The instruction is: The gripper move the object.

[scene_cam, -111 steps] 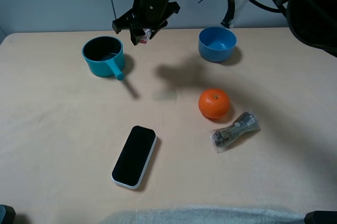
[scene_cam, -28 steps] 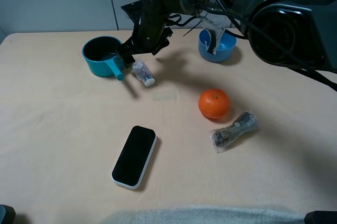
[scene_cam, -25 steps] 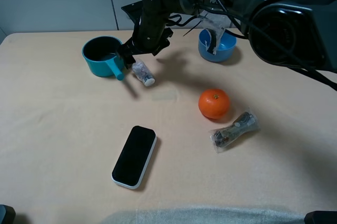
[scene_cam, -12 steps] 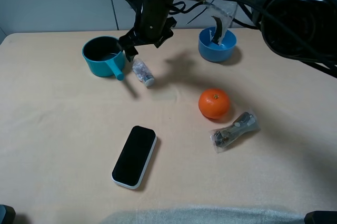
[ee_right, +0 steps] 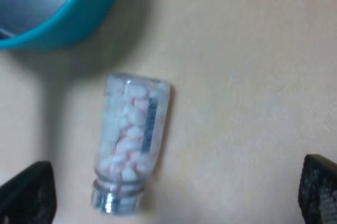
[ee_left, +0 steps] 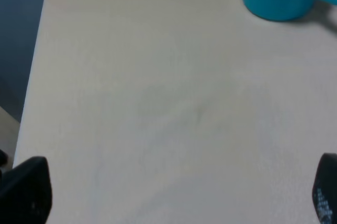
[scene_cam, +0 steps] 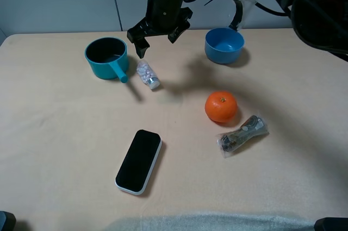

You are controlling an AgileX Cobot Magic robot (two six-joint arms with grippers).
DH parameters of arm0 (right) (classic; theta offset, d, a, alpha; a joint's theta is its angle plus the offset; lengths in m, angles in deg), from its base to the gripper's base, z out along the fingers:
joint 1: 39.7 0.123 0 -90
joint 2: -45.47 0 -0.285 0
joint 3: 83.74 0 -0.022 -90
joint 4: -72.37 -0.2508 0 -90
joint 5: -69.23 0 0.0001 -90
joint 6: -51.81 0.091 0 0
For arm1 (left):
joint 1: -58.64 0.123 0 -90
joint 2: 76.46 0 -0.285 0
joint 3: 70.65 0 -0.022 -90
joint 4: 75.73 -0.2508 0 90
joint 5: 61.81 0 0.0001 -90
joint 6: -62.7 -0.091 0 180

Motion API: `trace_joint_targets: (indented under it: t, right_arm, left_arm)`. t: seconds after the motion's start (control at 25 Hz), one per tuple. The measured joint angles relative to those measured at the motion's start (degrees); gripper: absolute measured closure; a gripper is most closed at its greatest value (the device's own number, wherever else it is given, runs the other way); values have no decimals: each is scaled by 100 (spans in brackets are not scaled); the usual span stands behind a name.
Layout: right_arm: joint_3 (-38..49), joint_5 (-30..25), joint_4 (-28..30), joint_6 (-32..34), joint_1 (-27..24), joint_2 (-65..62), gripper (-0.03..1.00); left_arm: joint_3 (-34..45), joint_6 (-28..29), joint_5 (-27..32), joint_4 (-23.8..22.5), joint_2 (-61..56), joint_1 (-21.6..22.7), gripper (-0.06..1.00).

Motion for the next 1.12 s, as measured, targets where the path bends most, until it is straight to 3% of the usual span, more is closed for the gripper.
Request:
trace_joint_targets:
  t: [0.56,1.12]
  right_arm:
    - [0,-1103,-35,-16,-12,-795,28]
    - [0,-1132,-167,-16,-12,-1701,28]
  left_arm:
    - [0,0,0,0,0,0,-5]
    - [0,0,0,0,0,0,-5]
